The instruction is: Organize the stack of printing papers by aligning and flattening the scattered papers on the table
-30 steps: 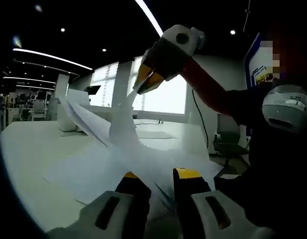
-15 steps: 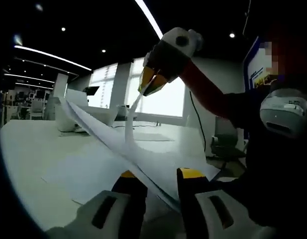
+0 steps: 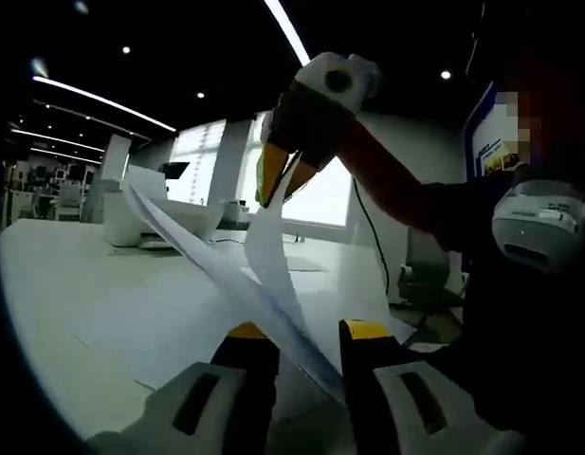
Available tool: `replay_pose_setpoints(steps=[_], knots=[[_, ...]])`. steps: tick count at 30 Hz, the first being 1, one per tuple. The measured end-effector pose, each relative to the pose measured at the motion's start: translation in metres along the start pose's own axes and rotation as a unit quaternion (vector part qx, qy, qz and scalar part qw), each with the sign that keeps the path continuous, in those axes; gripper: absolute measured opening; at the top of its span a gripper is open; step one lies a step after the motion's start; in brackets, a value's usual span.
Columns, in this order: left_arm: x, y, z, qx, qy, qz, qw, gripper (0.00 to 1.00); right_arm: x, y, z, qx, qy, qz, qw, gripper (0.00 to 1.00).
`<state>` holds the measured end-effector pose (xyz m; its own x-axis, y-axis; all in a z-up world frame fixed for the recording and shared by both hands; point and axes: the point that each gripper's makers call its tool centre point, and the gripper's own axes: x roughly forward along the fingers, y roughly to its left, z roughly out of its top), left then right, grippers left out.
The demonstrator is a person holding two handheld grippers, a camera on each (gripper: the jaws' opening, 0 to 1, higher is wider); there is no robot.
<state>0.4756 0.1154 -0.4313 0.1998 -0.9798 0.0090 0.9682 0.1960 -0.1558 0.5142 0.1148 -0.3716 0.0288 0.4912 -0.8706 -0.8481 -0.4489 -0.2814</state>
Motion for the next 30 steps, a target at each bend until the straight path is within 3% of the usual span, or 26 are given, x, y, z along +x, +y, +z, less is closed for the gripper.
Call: replay_pose_setpoints(steps=[8, 16, 27, 30], knots=[[-0.001, -0.001, 0.0, 0.0, 0.001, -0.002, 1.0, 0.31, 0.016, -0.025, -0.002, 0.04, 0.012, -0.02, 0.9989, 0.0], [-0.002, -0.002, 0.004, -0.019, -0.009, -0.006, 0.9998, 0.34, 0.022, -0.016, -0.014, 0.051, 0.031, -0.009, 0.9982, 0.0], [0.001, 0.0, -0.001, -0.028, 0.004, 0.006, 0.9996, 0.33, 0.022, -0.031, 0.003, 0.09, -0.004, -0.042, 0.9951, 0.0], [0.001, 0.004, -0.003, -0.027, 0.011, 0.014, 0.9995, 0.28, 0.02, -0.034, 0.004, 0.109, -0.016, -0.044, 0.9929, 0.0]])
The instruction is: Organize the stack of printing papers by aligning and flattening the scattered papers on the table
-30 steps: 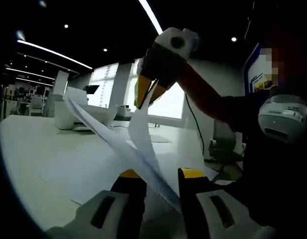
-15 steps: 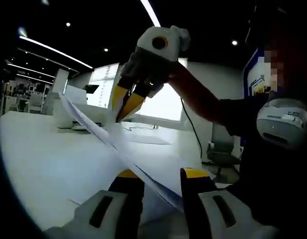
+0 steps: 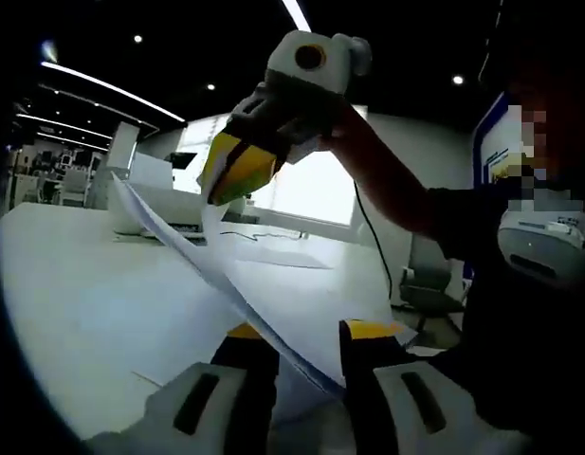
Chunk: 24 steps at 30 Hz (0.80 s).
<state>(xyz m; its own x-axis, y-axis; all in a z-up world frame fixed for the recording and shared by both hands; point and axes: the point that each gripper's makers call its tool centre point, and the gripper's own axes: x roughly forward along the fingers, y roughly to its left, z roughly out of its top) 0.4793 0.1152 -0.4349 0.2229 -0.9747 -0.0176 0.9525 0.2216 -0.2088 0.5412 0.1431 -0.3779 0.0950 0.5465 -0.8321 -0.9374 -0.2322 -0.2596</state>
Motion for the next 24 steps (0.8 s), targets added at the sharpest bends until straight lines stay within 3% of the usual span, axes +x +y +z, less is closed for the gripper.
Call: replay_pose_setpoints(steps=[6, 8, 12, 14, 18, 24], knots=[[-0.001, 0.004, -0.001, 0.002, 0.005, 0.009, 0.9999, 0.21, -0.002, 0.001, -0.002, 0.017, -0.008, 0.007, 0.9998, 0.0], [-0.003, 0.01, -0.004, 0.025, 0.015, 0.023, 0.9993, 0.1, -0.001, 0.003, -0.002, 0.02, -0.009, 0.012, 0.9997, 0.0], [-0.003, 0.01, -0.004, 0.023, 0.013, 0.023, 0.9994, 0.07, -0.003, 0.005, -0.002, 0.016, -0.019, 0.012, 0.9996, 0.0], [-0.004, 0.013, -0.004, 0.021, 0.014, 0.033, 0.9991, 0.06, -0.004, 0.003, -0.001, 0.007, -0.027, 0.007, 0.9996, 0.0], [-0.007, 0.017, -0.003, 0.008, 0.015, 0.043, 0.999, 0.06, -0.009, 0.0, -0.004, -0.001, -0.027, -0.013, 0.9996, 0.13], [-0.011, 0.021, -0.001, 0.002, 0.008, 0.051, 0.9987, 0.06, -0.036, -0.008, -0.003, -0.001, -0.06, -0.061, 0.9963, 0.2]])
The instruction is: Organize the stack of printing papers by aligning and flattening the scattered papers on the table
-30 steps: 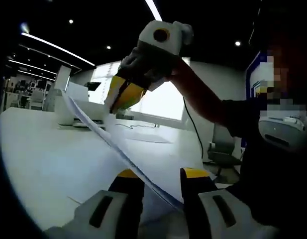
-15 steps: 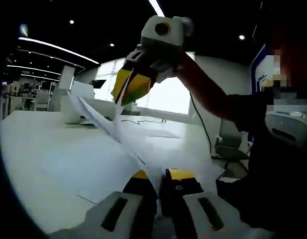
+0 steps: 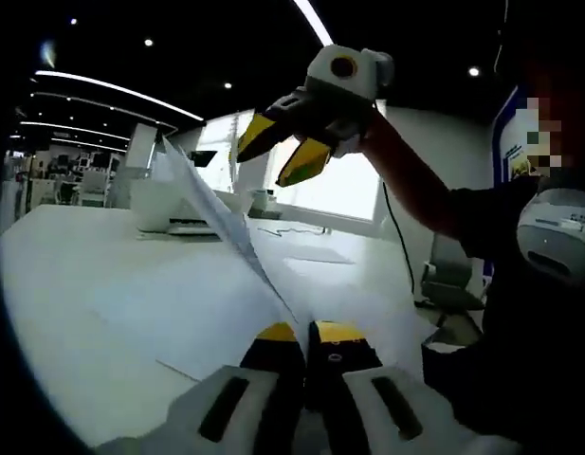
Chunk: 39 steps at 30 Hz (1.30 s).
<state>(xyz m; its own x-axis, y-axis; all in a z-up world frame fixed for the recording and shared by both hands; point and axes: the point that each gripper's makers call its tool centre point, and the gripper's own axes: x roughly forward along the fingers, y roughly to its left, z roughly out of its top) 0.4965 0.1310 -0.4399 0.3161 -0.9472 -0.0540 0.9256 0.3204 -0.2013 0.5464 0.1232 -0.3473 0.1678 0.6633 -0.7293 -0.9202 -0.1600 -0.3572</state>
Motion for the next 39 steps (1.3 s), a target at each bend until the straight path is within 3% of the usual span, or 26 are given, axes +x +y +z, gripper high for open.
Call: replay_pose_setpoints(steps=[10, 18, 24, 39], knots=[[0.0, 0.002, 0.0, 0.001, -0.002, 0.001, 1.0, 0.06, -0.036, -0.013, -0.019, 0.03, -0.021, -0.057, 0.9977, 0.2], [0.001, 0.001, 0.0, 0.007, -0.004, 0.001, 1.0, 0.06, -0.069, -0.011, -0.035, 0.056, -0.041, -0.101, 0.9924, 0.19], [0.001, 0.001, 0.0, 0.011, -0.004, 0.002, 0.9999, 0.07, -0.083, -0.005, -0.055, 0.078, -0.036, -0.116, 0.9895, 0.19], [0.001, 0.001, 0.0, 0.016, -0.005, 0.004, 0.9998, 0.07, -0.123, 0.009, -0.122, 0.171, -0.064, -0.174, 0.9676, 0.19]])
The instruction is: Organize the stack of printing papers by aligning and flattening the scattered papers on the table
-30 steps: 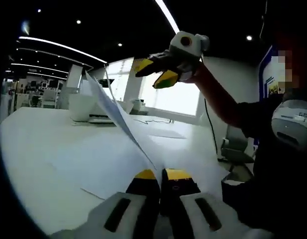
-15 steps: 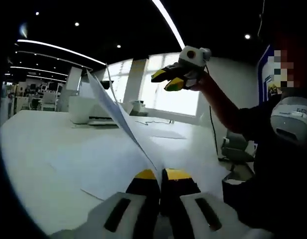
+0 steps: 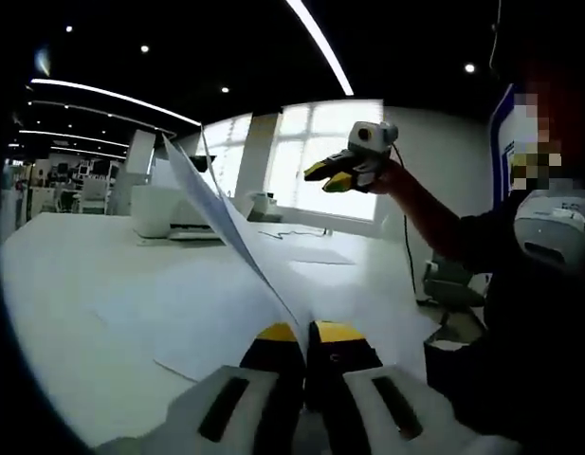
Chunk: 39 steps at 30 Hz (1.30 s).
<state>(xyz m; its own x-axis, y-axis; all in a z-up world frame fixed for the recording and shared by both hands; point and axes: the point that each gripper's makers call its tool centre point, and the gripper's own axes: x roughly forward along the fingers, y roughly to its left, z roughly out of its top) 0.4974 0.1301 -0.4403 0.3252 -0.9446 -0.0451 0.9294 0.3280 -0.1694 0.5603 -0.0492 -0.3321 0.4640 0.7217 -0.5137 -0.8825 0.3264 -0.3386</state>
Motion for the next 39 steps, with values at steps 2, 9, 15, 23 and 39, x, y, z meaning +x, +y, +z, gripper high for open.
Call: replay_pose_setpoints(steps=[2, 9, 15, 23, 39], knots=[[0.0, 0.0, 0.0, 0.0, 0.0, 0.0, 1.0, 0.07, -0.003, -0.001, -0.005, 0.008, -0.005, -0.005, 0.9999, 0.19], [0.0, 0.0, 0.0, 0.003, -0.002, 0.0, 1.0, 0.07, -0.012, -0.006, -0.017, 0.033, -0.026, -0.023, 0.9989, 0.19], [0.0, -0.001, 0.001, 0.008, -0.003, -0.001, 1.0, 0.07, -0.024, -0.006, -0.025, 0.045, -0.043, -0.04, 0.9973, 0.19], [0.0, -0.002, 0.002, 0.011, -0.005, -0.001, 0.9999, 0.07, -0.036, -0.014, -0.034, 0.073, -0.073, -0.067, 0.9924, 0.19], [0.0, -0.002, 0.0, 0.006, 0.001, -0.004, 1.0, 0.07, -0.062, -0.021, -0.048, 0.086, -0.115, -0.121, 0.9821, 0.18]])
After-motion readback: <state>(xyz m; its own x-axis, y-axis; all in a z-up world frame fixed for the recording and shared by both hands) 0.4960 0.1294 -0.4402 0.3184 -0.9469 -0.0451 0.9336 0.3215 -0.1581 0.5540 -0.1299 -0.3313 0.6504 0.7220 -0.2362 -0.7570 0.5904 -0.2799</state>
